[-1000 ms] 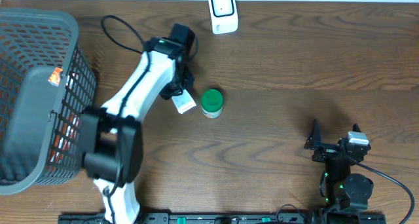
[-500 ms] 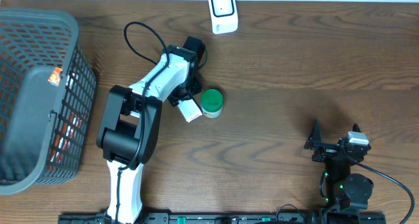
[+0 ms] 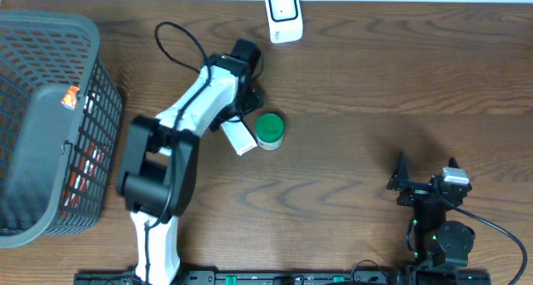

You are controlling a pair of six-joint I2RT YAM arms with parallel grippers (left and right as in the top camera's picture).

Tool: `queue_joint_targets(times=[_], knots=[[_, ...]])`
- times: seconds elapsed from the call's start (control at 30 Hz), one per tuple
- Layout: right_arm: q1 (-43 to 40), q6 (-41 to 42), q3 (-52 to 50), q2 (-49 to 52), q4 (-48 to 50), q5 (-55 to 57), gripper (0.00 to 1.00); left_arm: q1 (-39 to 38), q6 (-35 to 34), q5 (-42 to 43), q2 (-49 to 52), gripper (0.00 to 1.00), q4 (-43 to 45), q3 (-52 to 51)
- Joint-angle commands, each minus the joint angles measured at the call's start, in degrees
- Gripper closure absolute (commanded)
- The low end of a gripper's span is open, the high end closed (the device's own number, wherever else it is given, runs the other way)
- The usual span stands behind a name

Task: Scan the item barcode
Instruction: 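Carry the Panadol box to the scanner and place it beside the jar, then reach the left gripper into the basket and grasp the orange tissue pack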

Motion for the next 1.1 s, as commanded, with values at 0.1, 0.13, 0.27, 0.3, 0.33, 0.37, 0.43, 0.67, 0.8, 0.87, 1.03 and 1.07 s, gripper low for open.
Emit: queue_joint_targets(times=[0.1, 0.13, 0.27, 0.3, 0.33, 0.37, 0.43, 0.67, 0.8, 0.87, 1.03, 1.07], knots=[[-0.31, -0.50, -0.22, -0.33, -0.09, -0.26, 0.01, 1.73, 6.10, -0.74, -19.02, 0.03, 0.39, 2.14], [-0.31, -0.50, -0.20, -0.33, -0.09, -0.26, 0.01, 2.21, 6.56, -0.74, -21.14, 0.03, 0.42, 2.14], [-0.31, -0.50, -0.22, -0.33, -0.09, -0.26, 0.01, 4.90, 8.83, -0.76, -30.10, 0.03, 0.92, 2.14], [-0.31, -0.50, -0.22, -0.33, -0.09, -0.26, 0.01, 6.08, 9.84, -0.83, -32.46, 0.03, 1.05, 2.14], [-0.31, -0.50, -0.22, -0.33, -0.09, -0.26, 0.01, 7.17, 9.88, -1.33, -34.21, 0.03, 1.01, 2.14], [-0.31, -0.50, -0.22, -0.33, -0.11, -0.26, 0.01, 8.44, 9.88, -1.77, -35.93, 0.03, 0.85, 2.14], [-0.31, -0.50, -0.22, -0.33, -0.09, -0.26, 0.01, 11.67, 10.29, -2.21, -39.26, 0.03, 0.72, 2.14], [-0.31, -0.50, -0.22, -0.33, -0.09, -0.26, 0.01, 24.94, 12.07, -2.14, -47.91, 0.02, -0.35, 2.14], [-0.31, -0.50, -0.22, -0.33, -0.09, -0.26, 0.01, 30.62, 12.24, -1.79, -49.83, 0.02, -1.11, 2.14], [-0.31, -0.50, -0.22, -0.33, -0.09, -0.26, 0.01, 32.94, 12.70, -0.20, -50.21, 0.02, -1.07, 2.14], [-0.31, -0.50, -0.22, -0.33, -0.09, -0.26, 0.01, 37.44, 12.83, 1.01, -50.01, 0.02, -1.09, 2.14], [-0.31, -0.50, -0.22, -0.33, -0.11, -0.26, 0.01, 38.58, 12.83, 0.98, -49.90, 0.02, -1.07, 2.14]])
